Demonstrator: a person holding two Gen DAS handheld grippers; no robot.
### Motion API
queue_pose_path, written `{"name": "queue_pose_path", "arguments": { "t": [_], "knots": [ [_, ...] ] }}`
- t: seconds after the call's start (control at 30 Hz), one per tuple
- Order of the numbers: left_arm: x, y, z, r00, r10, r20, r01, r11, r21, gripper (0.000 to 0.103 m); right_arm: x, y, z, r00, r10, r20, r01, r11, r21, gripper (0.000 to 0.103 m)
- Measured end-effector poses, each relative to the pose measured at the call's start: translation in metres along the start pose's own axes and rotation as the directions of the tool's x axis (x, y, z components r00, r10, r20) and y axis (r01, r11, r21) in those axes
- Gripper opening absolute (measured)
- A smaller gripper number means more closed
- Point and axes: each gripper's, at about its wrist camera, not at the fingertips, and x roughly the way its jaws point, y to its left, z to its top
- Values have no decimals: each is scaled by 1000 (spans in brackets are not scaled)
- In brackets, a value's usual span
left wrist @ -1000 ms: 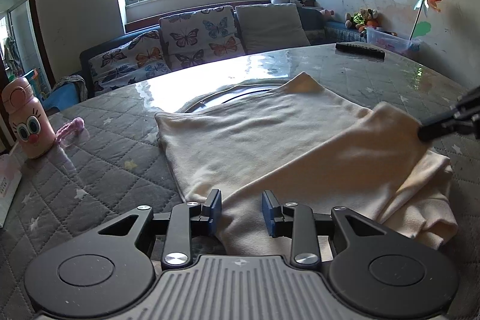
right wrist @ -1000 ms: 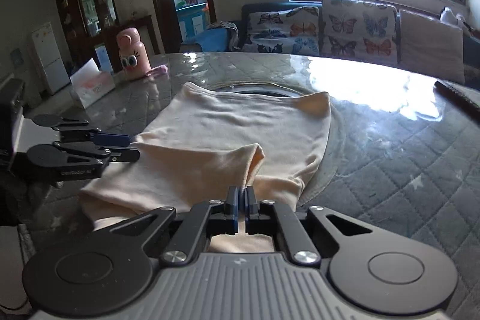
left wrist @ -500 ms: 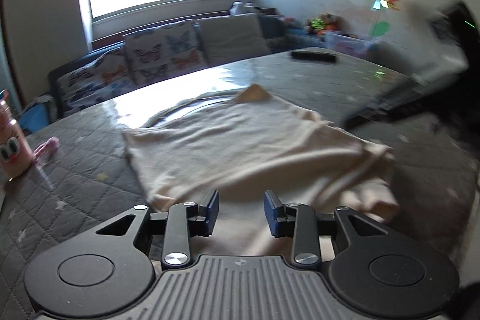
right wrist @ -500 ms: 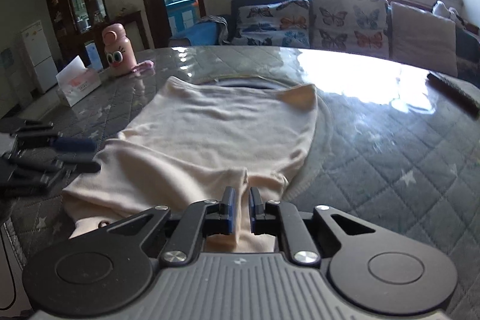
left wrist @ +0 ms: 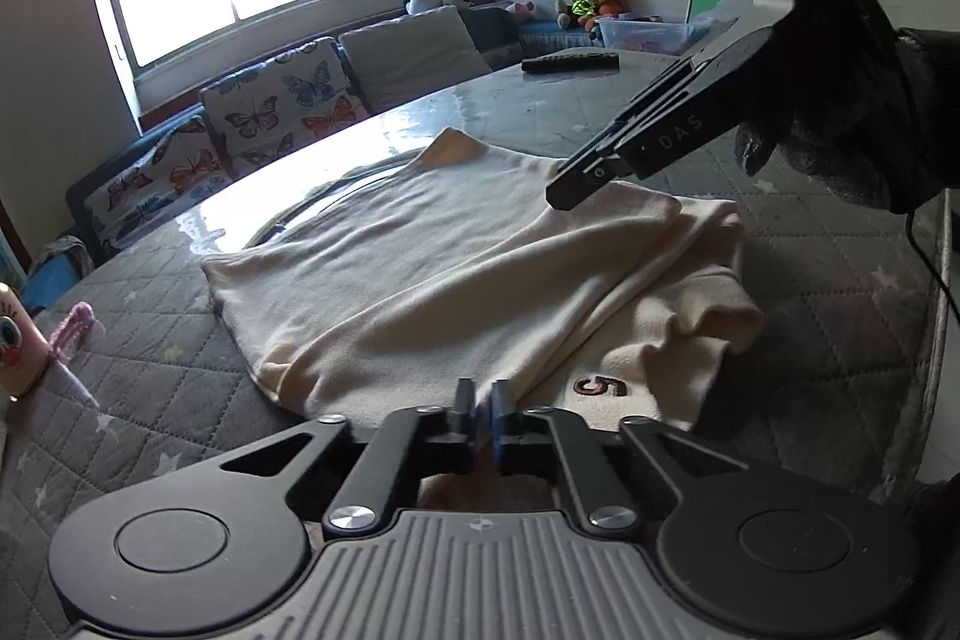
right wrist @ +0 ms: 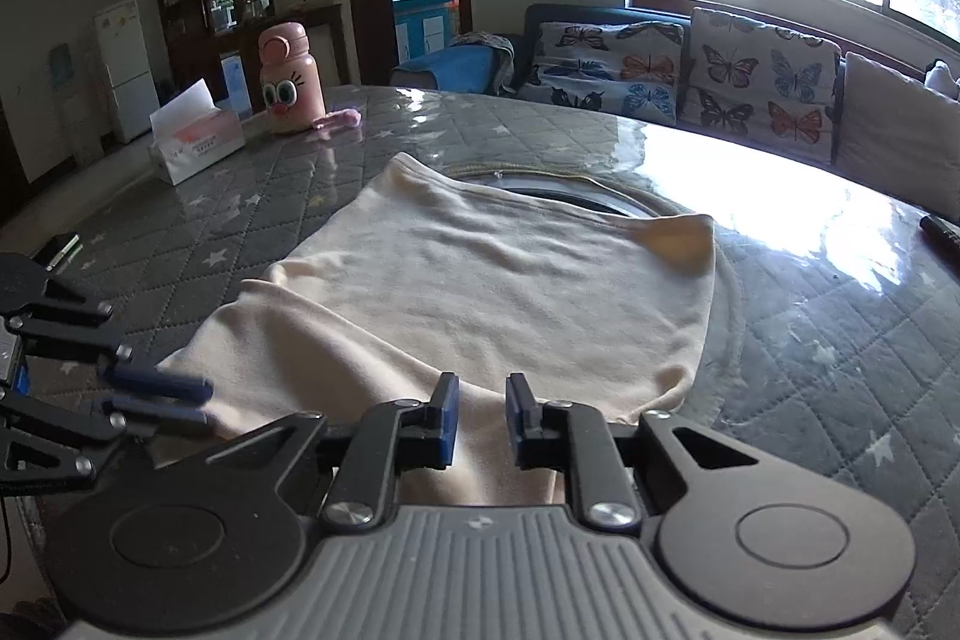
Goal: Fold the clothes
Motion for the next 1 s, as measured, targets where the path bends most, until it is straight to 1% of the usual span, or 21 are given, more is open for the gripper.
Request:
{"name": "queue_pose_path", "arguments": {
  "t": [0.17, 0.23, 0.3, 0.37, 0.4, 0.47, 0.6, 0.67, 0.77, 0.87, 1.0],
  "knots": [
    [-19, 6, 2, 999, 6, 48, -6, 1000, -14, 1, 6, -6, -4, 1000, -8, -19, 8, 1000, 7, 17],
    [-23, 8, 1, 999, 11, 45, -11, 1000, -19, 1, 8, -10, -8, 999, -14, -32, 14, 1000, 5, 17],
    [-24, 11, -1, 1000, -4, 30, 5, 1000, -29, 2, 8, -11, -11, 999, -16, -39, 16, 1000, 6, 17],
    [-24, 15, -1, 1000, -19, 23, 20, 998, -53, 2, 3, -8, -12, 1000, -19, -24, 18, 1000, -7, 18],
    [-25, 16, 1, 999, -20, 31, 22, 998, -64, 5, 0, -6, -12, 1000, -22, -14, 22, 1000, -19, 23],
    [-27, 19, 6, 998, -19, 52, 24, 996, -85, 5, -5, -1, -13, 1000, -24, 0, 24, 999, -40, 31],
    [-22, 25, 17, 997, 21, 76, -13, 994, -107, 6, -10, 6, -20, 1000, -9, -18, 8, 998, -66, 32],
    [-9, 31, 21, 998, 40, 55, -32, 991, -133, 6, -10, 9, -24, 1000, -11, -28, 9, 997, -71, 32],
    [10, 39, 22, 997, 79, 15, -75, 985, -155, 6, -16, 12, -23, 1000, -4, 7, 4, 998, -66, 32],
    [20, 45, 19, 995, 97, -10, -97, 979, -180, 6, -18, 15, -19, 999, 15, 34, -13, 998, -60, 32],
    [26, 58, 9, 992, 119, -43, -126, 967, -224, 6, -6, 15, -22, 999, 33, -4, -34, 998, -48, 32]
  ]
}}
